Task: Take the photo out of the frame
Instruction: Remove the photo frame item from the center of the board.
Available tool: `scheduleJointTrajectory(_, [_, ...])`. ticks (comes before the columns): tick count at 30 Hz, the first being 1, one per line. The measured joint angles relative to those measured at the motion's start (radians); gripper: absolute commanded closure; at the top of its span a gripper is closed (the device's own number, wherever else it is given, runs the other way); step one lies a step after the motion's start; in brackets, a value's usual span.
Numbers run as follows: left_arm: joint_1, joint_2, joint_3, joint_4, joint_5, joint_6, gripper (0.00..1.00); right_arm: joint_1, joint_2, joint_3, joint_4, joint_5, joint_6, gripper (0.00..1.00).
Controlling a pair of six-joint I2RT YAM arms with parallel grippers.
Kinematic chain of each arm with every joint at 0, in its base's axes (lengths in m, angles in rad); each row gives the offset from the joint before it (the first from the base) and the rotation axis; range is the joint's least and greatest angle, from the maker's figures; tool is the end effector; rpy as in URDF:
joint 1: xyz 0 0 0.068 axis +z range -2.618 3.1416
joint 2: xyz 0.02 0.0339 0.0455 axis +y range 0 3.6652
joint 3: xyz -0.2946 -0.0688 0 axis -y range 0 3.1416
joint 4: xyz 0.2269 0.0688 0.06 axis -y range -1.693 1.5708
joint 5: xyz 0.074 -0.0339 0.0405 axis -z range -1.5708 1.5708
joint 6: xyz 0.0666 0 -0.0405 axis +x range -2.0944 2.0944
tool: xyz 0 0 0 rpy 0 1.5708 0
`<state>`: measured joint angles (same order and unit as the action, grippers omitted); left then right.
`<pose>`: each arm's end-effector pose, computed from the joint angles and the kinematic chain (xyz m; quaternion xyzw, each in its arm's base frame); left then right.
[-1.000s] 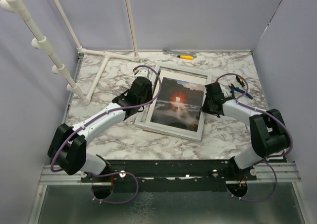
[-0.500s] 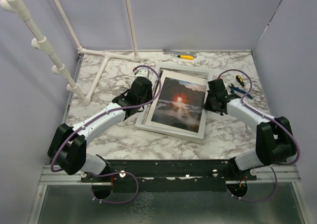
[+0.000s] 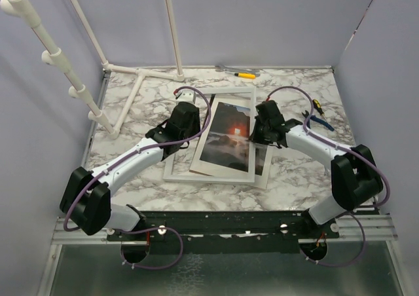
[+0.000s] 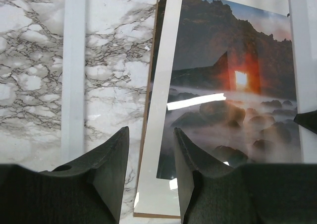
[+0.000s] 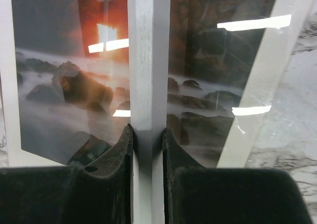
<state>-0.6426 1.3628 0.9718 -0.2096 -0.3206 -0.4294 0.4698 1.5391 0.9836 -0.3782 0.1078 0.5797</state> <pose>0.2567 -0.1660 0.2932 0.0189 0.8763 -0.1137 0.4679 0.2872 0.1378 0.2266 0.0689 0.9460 0.1124 0.2963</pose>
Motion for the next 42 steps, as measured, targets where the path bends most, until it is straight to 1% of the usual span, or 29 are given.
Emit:
scheduleJointTrajectory(9, [0.0,-0.002,0.0,-0.003,-0.001,0.0,0.58,0.085,0.096,0.076,0.057,-0.01,0.059,1.0])
scheduleJointTrajectory(17, [0.003,-0.002,0.0,-0.018,-0.013,0.0,0.57,0.158,0.186,0.111,0.163,-0.037,0.15,0.99])
scheduleJointTrajectory(22, [0.008,-0.009,0.0,-0.019,-0.02,0.0,0.57,0.182,0.24,0.121,0.223,-0.057,0.204,0.98])
scheduleJointTrajectory(32, [0.008,-0.018,0.0,-0.019,-0.023,-0.004,0.57,0.216,0.278,0.128,0.259,-0.057,0.262,0.98])
scheduleJointTrajectory(34, [0.009,-0.018,-0.005,-0.018,-0.023,-0.005,0.57,0.216,0.278,0.128,0.259,-0.056,0.263,0.93])
scheduleJointTrajectory(35, [0.009,-0.018,-0.006,-0.018,-0.023,-0.005,0.57,0.216,0.278,0.128,0.26,-0.054,0.263,0.89])
scheduleJointTrajectory(37, [0.01,-0.018,-0.009,-0.018,-0.023,-0.005,0.57,0.216,0.278,0.128,0.26,-0.054,0.263,0.76])
scheduleJointTrajectory(40, [0.011,-0.018,-0.009,-0.018,-0.021,-0.006,0.57,0.216,0.278,0.128,0.261,-0.055,0.265,0.61])
scheduleJointTrajectory(41, [0.012,-0.018,-0.009,-0.018,-0.021,-0.006,0.57,0.216,0.278,0.128,0.261,-0.055,0.265,0.46])
scheduleJointTrajectory(42, [0.012,-0.017,-0.009,-0.018,-0.02,-0.008,0.57,0.216,0.278,0.128,0.262,-0.057,0.261,0.36])
